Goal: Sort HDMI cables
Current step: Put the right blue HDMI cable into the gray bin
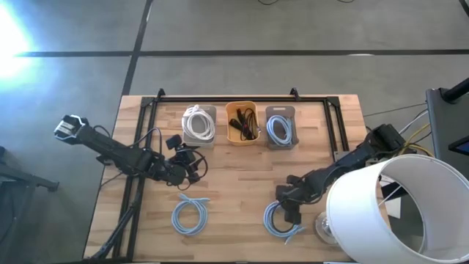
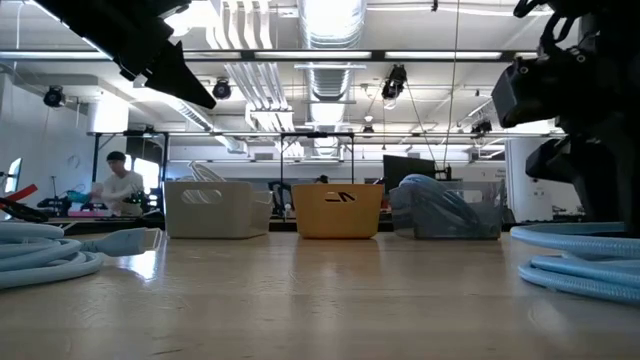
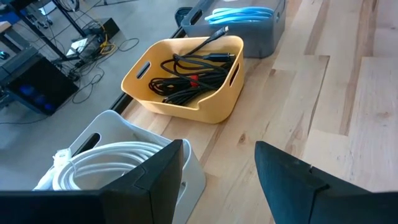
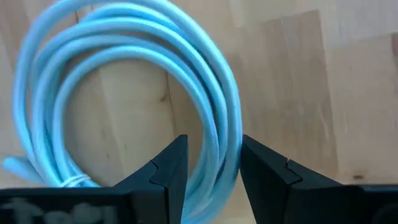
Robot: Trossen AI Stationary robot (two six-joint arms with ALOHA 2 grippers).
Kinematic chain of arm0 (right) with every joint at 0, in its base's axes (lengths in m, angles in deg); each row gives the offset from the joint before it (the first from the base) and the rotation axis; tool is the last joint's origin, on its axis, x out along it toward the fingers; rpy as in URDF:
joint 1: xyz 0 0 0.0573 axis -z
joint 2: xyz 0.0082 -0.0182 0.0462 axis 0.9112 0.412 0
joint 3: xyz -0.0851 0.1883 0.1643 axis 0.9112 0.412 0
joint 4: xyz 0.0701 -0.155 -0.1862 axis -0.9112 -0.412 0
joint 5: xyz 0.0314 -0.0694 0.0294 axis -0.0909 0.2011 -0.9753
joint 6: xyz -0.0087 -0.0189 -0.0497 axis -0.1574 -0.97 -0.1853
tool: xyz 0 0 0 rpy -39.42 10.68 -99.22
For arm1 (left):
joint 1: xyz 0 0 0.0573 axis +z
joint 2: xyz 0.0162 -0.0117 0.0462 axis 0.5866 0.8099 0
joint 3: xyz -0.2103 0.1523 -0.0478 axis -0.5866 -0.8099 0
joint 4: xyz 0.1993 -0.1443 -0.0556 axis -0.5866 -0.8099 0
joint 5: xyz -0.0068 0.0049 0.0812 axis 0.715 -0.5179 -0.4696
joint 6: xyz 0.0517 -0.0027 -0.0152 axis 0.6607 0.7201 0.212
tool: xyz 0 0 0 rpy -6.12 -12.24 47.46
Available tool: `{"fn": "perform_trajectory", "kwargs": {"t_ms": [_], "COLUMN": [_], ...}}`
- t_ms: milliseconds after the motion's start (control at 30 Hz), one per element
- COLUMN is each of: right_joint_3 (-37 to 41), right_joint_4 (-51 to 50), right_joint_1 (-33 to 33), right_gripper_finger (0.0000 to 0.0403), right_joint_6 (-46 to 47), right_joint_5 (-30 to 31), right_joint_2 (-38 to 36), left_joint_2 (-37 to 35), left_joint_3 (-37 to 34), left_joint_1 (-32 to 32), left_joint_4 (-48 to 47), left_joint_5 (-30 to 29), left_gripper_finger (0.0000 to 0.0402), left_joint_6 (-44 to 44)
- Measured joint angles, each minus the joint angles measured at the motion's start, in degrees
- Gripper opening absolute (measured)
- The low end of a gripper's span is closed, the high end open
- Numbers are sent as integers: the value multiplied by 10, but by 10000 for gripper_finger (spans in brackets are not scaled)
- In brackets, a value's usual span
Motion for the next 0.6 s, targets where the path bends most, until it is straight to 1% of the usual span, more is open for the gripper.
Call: {"fn": "perform_trajectory", "kwargs": {"t_ms": [133,233,333,400,500,600], "right_joint_3": [12,22,25,26,26,27], "right_joint_4": [6,22,28,29,33,36], "right_joint_1": [0,0,-1,0,2,2], "right_gripper_finger": [132,132,132,128,113,83], "right_joint_6": [-4,-7,-7,-9,-18,-21], "right_joint_5": [2,16,52,63,65,75], "right_joint_2": [0,0,0,0,0,0], "left_joint_2": [0,0,0,0,0,0], "left_joint_3": [0,0,0,0,0,0], "left_joint_1": [0,0,0,0,0,0], "left_joint_4": [0,0,0,0,0,0], "left_joint_5": [0,0,0,0,0,0], "left_gripper_finger": [204,204,204,204,204,204], "left_joint_6": [0,0,0,0,0,0]}}
